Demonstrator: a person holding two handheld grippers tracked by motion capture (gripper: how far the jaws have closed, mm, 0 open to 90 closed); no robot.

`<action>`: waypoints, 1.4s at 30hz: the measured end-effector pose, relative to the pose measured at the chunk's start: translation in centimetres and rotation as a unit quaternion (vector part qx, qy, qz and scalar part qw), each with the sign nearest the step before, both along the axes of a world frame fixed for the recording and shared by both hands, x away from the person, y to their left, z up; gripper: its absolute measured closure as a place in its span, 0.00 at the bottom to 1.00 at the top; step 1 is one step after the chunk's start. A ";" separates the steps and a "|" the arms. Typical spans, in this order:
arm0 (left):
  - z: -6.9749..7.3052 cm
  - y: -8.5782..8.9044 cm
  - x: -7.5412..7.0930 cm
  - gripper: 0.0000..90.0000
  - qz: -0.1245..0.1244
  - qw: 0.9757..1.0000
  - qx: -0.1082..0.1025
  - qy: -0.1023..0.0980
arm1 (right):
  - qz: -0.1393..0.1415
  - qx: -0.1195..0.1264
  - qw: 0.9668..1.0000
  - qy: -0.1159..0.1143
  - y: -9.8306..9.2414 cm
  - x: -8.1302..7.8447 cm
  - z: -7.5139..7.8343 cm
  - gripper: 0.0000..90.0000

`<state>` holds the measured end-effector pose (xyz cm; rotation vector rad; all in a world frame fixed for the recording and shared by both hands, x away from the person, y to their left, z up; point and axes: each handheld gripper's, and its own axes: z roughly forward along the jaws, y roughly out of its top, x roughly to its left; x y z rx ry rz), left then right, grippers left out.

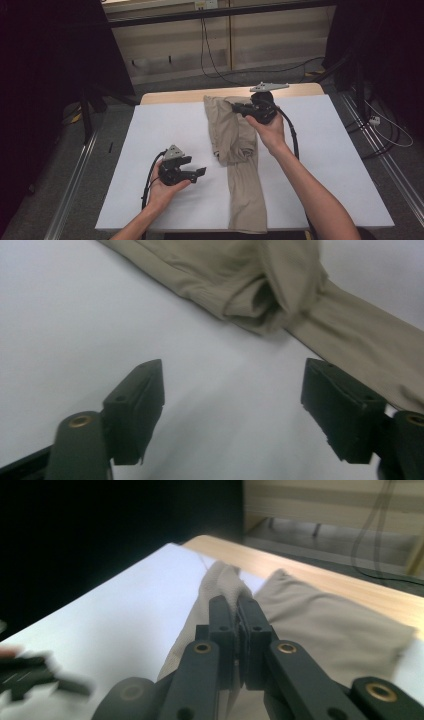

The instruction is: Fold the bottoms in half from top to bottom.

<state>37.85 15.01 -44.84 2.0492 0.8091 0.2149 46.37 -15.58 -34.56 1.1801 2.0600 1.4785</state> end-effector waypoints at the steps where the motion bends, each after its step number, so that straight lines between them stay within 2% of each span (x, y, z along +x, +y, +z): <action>1: 0.0 -0.2 -0.1 0.34 -0.004 1.000 0.001 0.002 | -0.009 0.002 1.000 0.004 -0.3 0.7 -0.2 0.97; 3: -0.1 -0.7 -0.5 0.38 -0.022 1.000 0.009 0.006 | -0.024 0.000 1.000 0.009 -0.7 1.8 -0.8 0.96; 6: -0.1 -1.6 -1.5 0.44 -0.050 0.999 0.009 0.008 | -0.031 0.001 0.999 0.033 -1.2 3.2 -2.3 0.93; 8: -0.1 -2.1 -2.1 0.49 -0.063 0.998 0.010 0.007 | -0.034 -0.013 0.998 0.049 -1.2 3.6 -3.4 0.80; 11: 0.1 -2.9 -3.3 0.56 -0.090 0.996 0.006 0.013 | -0.031 -0.013 0.998 0.060 -1.4 3.1 -4.4 0.70; 13: 0.2 -3.4 -4.0 0.60 -0.106 0.994 -0.002 0.017 | -0.026 -0.017 0.998 0.061 -1.7 2.0 -4.7 0.68; 15: 0.4 -4.2 -4.9 0.61 -0.129 0.991 -0.004 0.017 | -0.011 -0.021 0.998 0.064 -2.0 0.2 -5.2 0.68; 17: 0.5 -5.3 -6.0 0.58 -0.148 0.989 -0.003 0.014 | 0.000 -0.038 0.997 0.069 -2.3 -1.6 -5.7 0.70; 19: 0.3 -6.6 -7.0 0.55 -0.170 0.985 0.014 0.008 | 0.010 -0.048 0.996 0.077 -2.6 -3.7 -6.3 0.70; 21: -0.1 -7.8 -7.9 0.57 -0.197 0.980 0.036 0.000 | 0.020 -0.053 0.995 0.082 -3.0 -5.7 -6.9 0.71; 22: -0.5 -8.4 -8.3 0.63 -0.195 0.980 0.049 -0.010 | 0.026 -0.053 0.995 0.081 -3.2 -6.4 -7.1 0.71; 23: -0.8 -8.7 -8.4 0.71 -0.206 0.976 0.067 -0.015 | 0.030 -0.052 0.995 0.084 -3.4 -7.3 -7.4 0.71; 24: -0.9 -8.8 -8.5 0.77 -0.211 0.975 0.060 -0.019 | 0.032 -0.057 0.994 0.089 -3.6 -8.0 -7.7 0.71; 25: -0.7 -8.7 -8.4 0.94 -0.213 0.974 0.070 -0.017 | 0.033 -0.062 0.993 0.096 -3.9 -8.9 -8.0 0.72; 26: -0.6 -8.7 -8.5 0.98 -0.208 0.976 0.066 -0.016 | 0.035 -0.061 0.993 0.099 -4.1 -9.4 -8.2 0.72; 28: -0.5 -8.1 -8.5 0.99 -0.202 0.977 0.072 -0.007 | 0.037 -0.074 0.991 0.106 -4.4 -10.8 -8.7 0.73; 31: -0.4 -6.8 -8.7 0.99 -0.177 0.982 0.059 0.015 | 0.045 -0.089 0.989 0.113 -4.7 -13.1 -9.4 0.75; 32: -0.3 -6.2 -8.7 0.99 -0.173 0.983 0.058 0.022 | 0.048 -0.095 0.988 0.116 -4.7 -13.6 -9.5 0.75; 33: -0.3 -5.9 -8.7 0.99 -0.173 0.983 0.062 0.019 | 0.054 -0.104 0.986 0.118 -4.5 -14.5 -9.8 0.76; 34: -0.2 -5.5 -8.8 0.99 -0.168 0.984 0.060 0.025 | 0.059 -0.108 0.985 0.121 -4.3 -15.0 -10.0 0.76; 36: -0.2 -5.1 -8.8 0.99 -0.158 0.986 0.047 0.033 | 0.078 -0.119 0.982 0.120 -3.5 -16.6 -10.3 0.76; 39: -0.3 -4.6 -9.0 0.91 -0.167 0.984 0.054 0.042 | 0.105 -0.124 0.981 0.110 -2.2 -18.4 -10.2 0.78; 41: -0.2 -4.2 -9.5 0.77 -0.157 0.986 0.055 0.032 | 0.138 -0.116 0.979 0.100 -1.4 -20.0 -9.8 0.81; 42: 0.0 -4.0 -10.0 0.76 -0.166 0.984 0.053 0.028 | 0.151 -0.111 0.978 0.095 -1.1 -20.5 -9.7 0.81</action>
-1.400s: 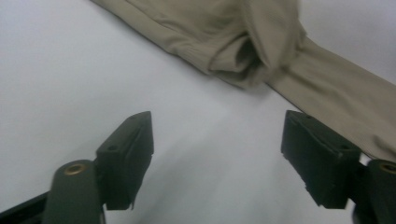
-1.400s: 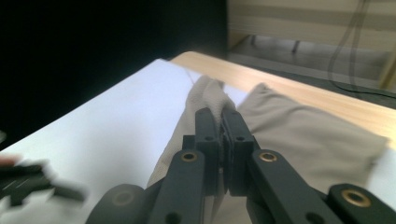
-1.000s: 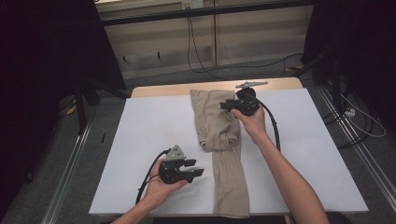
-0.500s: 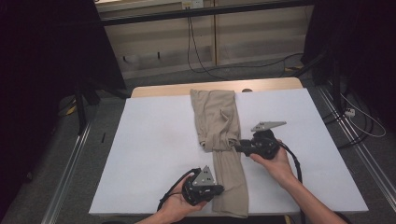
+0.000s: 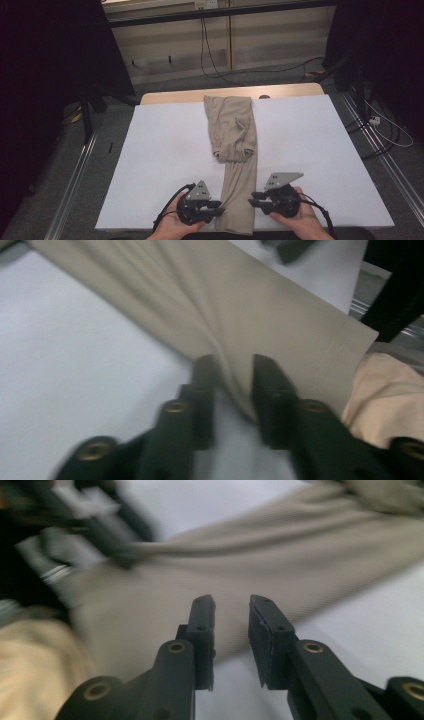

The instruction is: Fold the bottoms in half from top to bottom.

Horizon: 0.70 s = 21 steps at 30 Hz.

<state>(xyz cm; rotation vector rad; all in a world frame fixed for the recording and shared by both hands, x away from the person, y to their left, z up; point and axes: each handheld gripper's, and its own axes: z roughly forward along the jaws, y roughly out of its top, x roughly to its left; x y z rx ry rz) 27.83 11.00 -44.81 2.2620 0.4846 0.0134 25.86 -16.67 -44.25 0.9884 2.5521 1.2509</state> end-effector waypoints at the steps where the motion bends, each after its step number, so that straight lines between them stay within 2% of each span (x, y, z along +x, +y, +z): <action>1: 0.2 0.1 -0.4 0.76 -0.010 1.000 -0.008 -0.007 | 0.022 0.004 1.000 -0.004 0.5 -0.8 0.0 0.82; 2: 0.3 0.2 -0.7 0.75 -0.016 1.000 -0.009 -0.013 | 0.034 -0.002 0.999 -0.008 1.0 -1.5 -0.2 0.81; 4: 0.6 0.2 -1.4 0.77 -0.035 0.999 -0.012 -0.023 | 0.059 -0.007 0.998 0.002 1.7 -2.2 -0.7 0.76; 5: 0.6 0.1 -1.7 0.77 -0.043 0.998 -0.020 -0.028 | 0.061 -0.019 0.998 0.000 2.0 -2.4 -0.9 0.72; 6: 0.6 0.0 -2.0 0.76 -0.056 0.998 -0.014 -0.037 | 0.068 -0.045 0.997 -0.012 2.3 -2.6 -1.2 0.72; 7: 0.4 -0.4 -2.2 0.76 -0.073 0.996 -0.003 -0.047 | 0.077 -0.055 0.995 -0.035 2.5 -2.9 -1.3 0.72; 8: 0.2 -0.5 -2.3 0.74 -0.078 0.995 0.006 -0.056 | 0.076 -0.057 0.995 -0.034 2.4 -2.9 -1.3 0.74; 9: -0.1 -0.7 -2.3 0.71 -0.077 0.995 0.019 -0.058 | 0.070 -0.056 0.995 -0.032 2.3 -2.9 -1.3 0.81; 11: -0.5 -0.8 -2.4 0.69 -0.082 0.994 0.019 -0.063 | 0.059 -0.054 0.996 -0.027 2.0 -2.8 -1.3 1.00; 12: -0.4 -0.9 -2.4 0.71 -0.078 0.995 0.023 -0.063 | 0.060 -0.048 0.997 -0.017 1.7 -2.7 -1.2 1.00; 13: -0.3 -1.0 -2.5 0.79 -0.074 0.995 0.025 -0.064 | 0.057 -0.044 0.997 -0.010 1.4 -2.7 -1.2 1.00; 14: -0.3 -1.0 -2.5 0.92 -0.069 0.996 0.026 -0.054 | 0.055 -0.043 0.998 -0.006 1.3 -2.8 -1.1 1.00; 15: -0.3 -1.1 -2.5 0.99 -0.070 0.996 0.026 -0.052 | 0.055 -0.041 0.998 0.002 1.0 -2.9 -1.1 1.00; 17: -0.2 -1.2 -2.7 1.00 -0.079 0.996 0.024 -0.046 | 0.058 -0.036 0.998 0.011 0.5 -3.3 -1.1 1.00; 19: -0.2 -1.2 -2.7 1.00 -0.083 0.996 0.020 -0.031 | 0.058 -0.030 0.998 0.013 0.1 -3.9 -1.1 1.00; 21: -0.1 -1.2 -2.4 0.97 -0.085 0.996 0.005 -0.004 | 0.057 -0.026 0.998 0.010 0.1 -4.0 -0.9 1.00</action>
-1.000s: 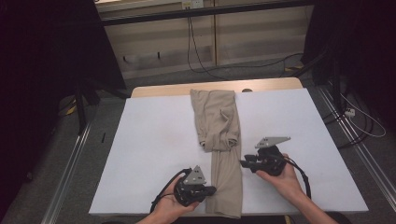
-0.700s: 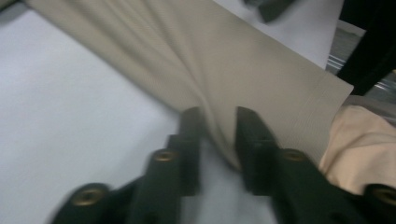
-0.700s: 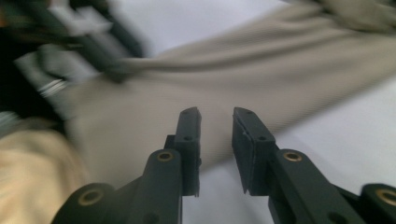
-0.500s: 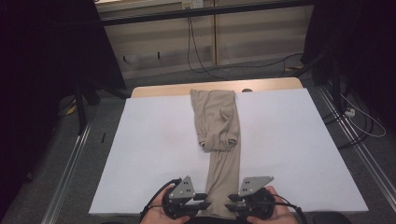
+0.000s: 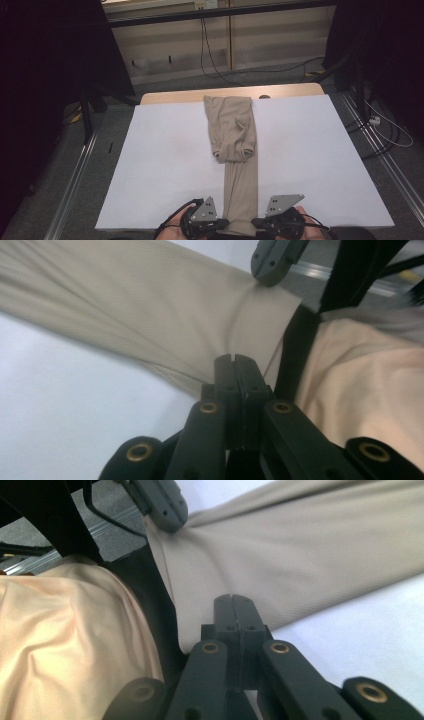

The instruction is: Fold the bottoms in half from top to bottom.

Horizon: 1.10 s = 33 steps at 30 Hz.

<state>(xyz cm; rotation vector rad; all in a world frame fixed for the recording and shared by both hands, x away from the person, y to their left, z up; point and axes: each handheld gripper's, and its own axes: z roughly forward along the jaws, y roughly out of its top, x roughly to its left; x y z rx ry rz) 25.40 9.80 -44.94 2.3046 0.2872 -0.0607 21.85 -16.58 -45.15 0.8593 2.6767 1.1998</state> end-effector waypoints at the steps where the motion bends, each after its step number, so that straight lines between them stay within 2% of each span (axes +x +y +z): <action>1: 0.1 0.0 0.2 0.91 0.006 1.000 -0.008 0.016 | -0.006 0.009 1.000 -0.003 -0.1 0.2 0.2 1.00; 2: 0.3 0.1 0.4 0.82 0.011 1.000 -0.009 0.016 | -0.011 0.022 1.000 -0.007 -0.3 0.7 0.6 1.00; 3: 0.5 0.2 0.7 0.77 0.025 1.000 -0.016 0.005 | -0.017 0.029 0.999 -0.011 -0.4 1.2 0.8 0.98; 5: 1.0 0.5 1.9 0.72 0.047 0.999 -0.022 -0.010 | -0.046 0.035 0.998 -0.023 -0.8 2.8 1.4 0.94; 7: 1.7 0.8 4.1 0.66 0.084 0.995 -0.032 -0.030 | -0.073 0.023 0.996 -0.043 -1.2 5.3 1.9 0.90; 8: 1.9 0.8 4.9 0.66 0.094 0.995 -0.028 -0.035 | -0.082 0.023 0.995 -0.044 -1.3 6.6 2.0 0.90; 9: 2.1 0.8 6.4 0.64 0.107 0.993 -0.030 -0.045 | -0.088 0.019 0.995 -0.048 -1.4 7.6 2.1 0.89; 10: 2.2 0.9 7.4 0.61 0.115 0.992 -0.030 -0.050 | -0.104 0.016 0.993 -0.054 -1.4 9.3 2.2 0.87; 12: 2.4 0.6 9.9 0.57 0.150 0.987 -0.031 -0.051 | -0.115 0.018 0.992 -0.049 -1.3 11.6 2.4 0.86; 13: 2.4 0.3 11.4 0.56 0.167 0.984 -0.027 -0.054 | -0.126 0.009 0.990 -0.058 -1.2 12.7 2.6 0.83; 14: 2.5 0.1 12.2 0.54 0.177 0.982 -0.027 -0.062 | -0.135 0.008 0.989 -0.061 -1.0 14.1 2.7 0.80; 15: 2.5 -0.3 13.4 0.53 0.192 0.979 -0.040 -0.060 | -0.134 0.013 0.989 -0.055 -0.8 14.9 2.8 0.79; 16: 2.6 -0.5 14.1 0.53 0.197 0.978 -0.040 -0.056 | -0.142 0.012 0.988 -0.058 -0.5 16.0 2.8 0.77; 17: 2.5 -0.8 14.9 0.53 0.206 0.976 -0.043 -0.058 | -0.148 0.011 0.987 -0.059 -0.3 16.6 2.8 0.73; 18: 2.3 -1.2 15.6 0.51 0.214 0.973 -0.040 -0.070 | -0.150 0.016 0.987 -0.060 -0.1 17.2 2.7 0.71; 19: 1.9 -1.6 16.3 0.49 0.222 0.972 -0.038 -0.060 | -0.149 0.018 0.987 -0.061 0.2 17.7 2.6 0.70; 20: 1.7 -1.9 16.7 0.49 0.221 0.973 -0.025 -0.058 | -0.157 0.005 0.985 -0.066 0.6 18.3 2.3 0.68; 22: 1.1 -2.5 17.3 0.48 0.224 0.971 -0.016 -0.079 | -0.159 0.003 0.986 -0.059 0.9 18.9 1.8 0.68; 23: 0.8 -2.8 17.5 0.48 0.225 0.971 -0.022 -0.073 | -0.160 -0.002 0.985 -0.061 1.1 19.0 1.7 0.70; 25: 0.6 -3.1 17.8 0.50 0.228 0.971 -0.015 -0.068 | -0.163 -0.005 0.985 -0.058 1.2 19.0 1.4 0.79; 26: 0.5 -3.2 17.9 0.54 0.227 0.972 -0.017 -0.062 | -0.166 0.001 0.985 -0.055 1.1 18.9 1.4 0.85; 27: 0.6 -3.2 17.9 0.62 0.229 0.972 -0.029 -0.046 | -0.169 0.003 0.984 -0.057 1.0 18.8 1.5 0.93; 29: 1.0 -3.2 17.8 0.76 0.230 0.971 -0.040 -0.039 | -0.171 0.015 0.983 -0.064 0.4 18.5 2.0 0.99; 31: 1.3 -3.1 17.6 0.86 0.224 0.973 -0.049 -0.032 | -0.169 0.022 0.983 -0.070 -0.2 18.0 2.5 1.00; 33: 1.7 -2.9 17.4 0.87 0.222 0.973 -0.057 -0.029 | -0.170 0.031 0.982 -0.072 -1.0 17.4 2.9 1.00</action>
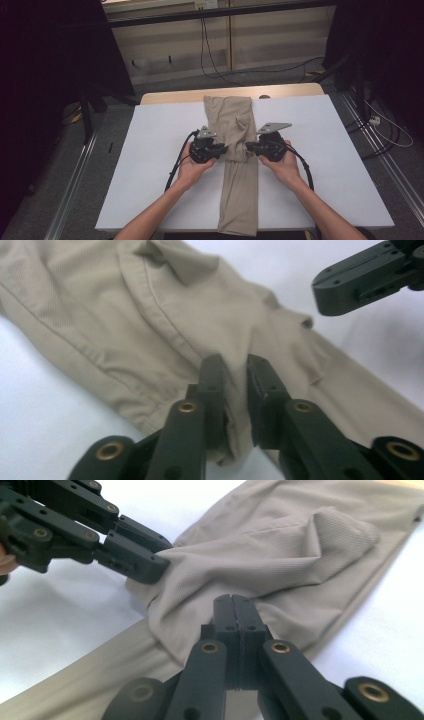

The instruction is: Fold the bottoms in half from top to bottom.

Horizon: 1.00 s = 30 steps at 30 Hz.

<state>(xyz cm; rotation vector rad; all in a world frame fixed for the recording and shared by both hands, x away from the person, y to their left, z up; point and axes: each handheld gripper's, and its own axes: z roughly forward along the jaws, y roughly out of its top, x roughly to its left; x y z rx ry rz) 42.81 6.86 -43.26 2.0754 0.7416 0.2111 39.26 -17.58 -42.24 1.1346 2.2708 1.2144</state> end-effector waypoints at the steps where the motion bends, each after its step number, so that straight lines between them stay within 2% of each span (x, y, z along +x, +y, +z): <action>1: 0.1 0.0 -0.1 0.87 -0.002 1.000 -0.009 0.006 | -0.001 0.003 1.000 -0.003 -0.4 -0.4 0.2 1.00; 3: 0.4 0.0 -0.2 0.87 -0.007 1.000 -0.015 0.005 | 0.003 0.009 1.000 -0.004 -1.0 -0.9 0.3 1.00; 5: 0.6 -0.2 -0.4 0.97 -0.011 1.000 -0.021 0.004 | 0.010 0.017 1.000 0.004 -1.2 -0.9 0.0 1.00; 6: 0.8 -0.2 -0.5 0.98 -0.013 1.000 -0.026 0.007 | 0.010 0.018 1.000 0.005 -1.2 -0.9 -0.1 0.94; 7: 1.0 -0.3 -0.6 0.98 -0.021 0.999 -0.028 0.008 | 0.009 0.014 1.000 0.007 -0.9 -0.7 -0.3 0.84; 8: 1.1 -0.3 -0.8 0.98 -0.021 0.999 -0.031 0.006 | 0.008 0.004 1.000 0.009 -0.5 -0.4 -0.5 0.79; 11: 1.4 0.1 -1.2 0.99 -0.023 0.999 -0.021 0.013 | 0.010 -0.010 1.000 0.015 0.6 0.2 -1.1 0.73; 12: 1.3 0.2 -1.4 0.99 -0.027 0.999 -0.014 0.011 | 0.012 -0.017 1.000 0.017 1.1 0.4 -1.4 0.74; 14: 1.1 0.5 -1.8 0.99 -0.030 0.999 -0.012 0.009 | 0.014 -0.025 0.999 0.017 1.6 0.6 -1.7 0.88; 15: 0.9 0.6 -2.0 0.99 -0.030 0.999 -0.011 0.010 | 0.018 -0.030 0.999 0.016 1.8 0.6 -1.9 0.99; 19: 0.2 1.2 -2.2 0.99 -0.026 0.999 -0.012 0.012 | 0.024 -0.030 0.999 0.019 1.5 0.1 -1.7 1.00; 23: 0.0 1.6 -2.2 1.00 -0.023 1.000 -0.013 0.016 | 0.024 -0.009 1.000 0.000 0.0 -1.5 -0.2 1.00; 26: -0.1 1.4 -2.7 1.00 -0.035 0.999 -0.007 0.015 | 0.026 0.001 1.000 -0.002 -0.9 -2.6 0.1 1.00; 28: -0.4 1.3 -3.1 0.99 -0.045 0.999 -0.005 0.027 | 0.033 0.004 0.999 0.008 -1.3 -3.4 -0.3 1.00; 30: -0.6 1.2 -3.7 0.96 -0.056 0.998 0.013 0.030 | 0.038 -0.010 0.999 0.023 -1.3 -4.3 -1.1 1.00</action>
